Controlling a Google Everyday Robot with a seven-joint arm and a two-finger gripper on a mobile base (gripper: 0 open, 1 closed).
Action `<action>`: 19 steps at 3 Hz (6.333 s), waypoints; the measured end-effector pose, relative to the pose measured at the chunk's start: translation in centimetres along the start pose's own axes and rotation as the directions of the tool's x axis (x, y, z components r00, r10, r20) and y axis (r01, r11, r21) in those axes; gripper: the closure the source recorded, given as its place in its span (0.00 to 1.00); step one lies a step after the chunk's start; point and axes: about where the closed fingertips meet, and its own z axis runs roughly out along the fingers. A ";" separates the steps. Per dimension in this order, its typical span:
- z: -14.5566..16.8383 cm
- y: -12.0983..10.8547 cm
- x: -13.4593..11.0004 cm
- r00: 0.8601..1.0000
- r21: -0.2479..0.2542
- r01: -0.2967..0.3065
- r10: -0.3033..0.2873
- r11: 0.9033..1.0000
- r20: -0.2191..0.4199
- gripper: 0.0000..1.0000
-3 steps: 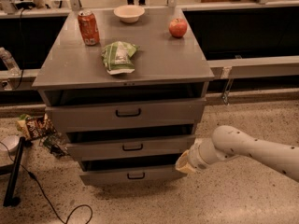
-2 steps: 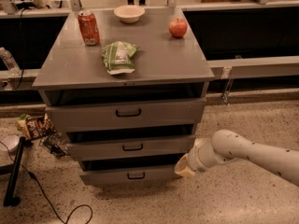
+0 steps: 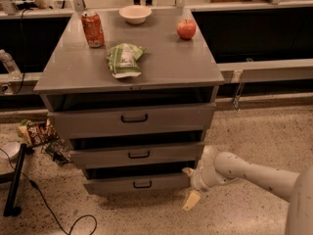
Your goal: Open bottom drawer
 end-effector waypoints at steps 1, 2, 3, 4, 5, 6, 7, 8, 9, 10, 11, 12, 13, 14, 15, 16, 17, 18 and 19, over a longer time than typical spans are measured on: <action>3.6 -0.8 1.2 0.998 -0.027 0.056 -0.056 0.998 0.000 0.00; 7.4 -0.4 2.7 0.994 -0.065 0.110 -0.110 0.992 0.003 0.00; 9.8 -1.1 4.3 0.992 -0.067 0.126 -0.127 0.990 -0.011 0.00; 11.1 -3.2 5.1 0.991 -0.042 0.134 -0.135 0.990 -0.022 0.00; 12.3 -5.4 5.1 0.989 -0.008 0.145 -0.145 0.989 -0.027 0.00; 13.4 -6.7 5.4 0.989 -0.006 0.145 -0.145 0.989 -0.030 0.00; 14.6 -7.9 6.1 0.991 -0.018 0.131 -0.132 0.991 -0.030 0.04; 15.7 -8.9 6.2 0.991 -0.025 0.129 -0.130 0.991 -0.023 0.16; 16.6 -9.7 5.8 0.990 -0.038 0.141 -0.142 0.989 -0.014 0.37; 16.7 -9.9 5.7 0.989 -0.040 0.144 -0.145 0.989 -0.011 0.61; 16.6 -9.9 5.5 0.989 -0.040 0.144 -0.145 0.989 -0.011 0.84; 16.4 -9.9 5.4 0.989 -0.040 0.144 -0.145 0.989 -0.011 1.00; 16.2 -9.9 5.3 0.989 -0.040 0.144 -0.145 0.989 -0.011 1.00; 16.2 -9.9 5.3 0.989 -0.040 0.144 -0.145 0.989 -0.011 0.86; 16.2 -9.9 5.3 0.989 -0.040 0.144 -0.144 0.989 -0.011 0.63; 16.2 -9.9 5.3 0.989 -0.040 0.144 -0.144 0.989 -0.012 0.41; 15.3 -8.1 5.4 0.992 -0.071 0.125 -0.127 0.990 -0.023 0.17; 12.6 -2.8 5.7 0.995 -0.153 0.068 -0.077 0.986 -0.056 0.00; 7.9 2.5 6.0 0.994 -0.233 -0.011 -0.014 0.972 -0.106 0.13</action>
Offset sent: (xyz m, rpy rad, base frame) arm 0.0021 0.0345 -0.1230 0.0024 -0.0247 0.2028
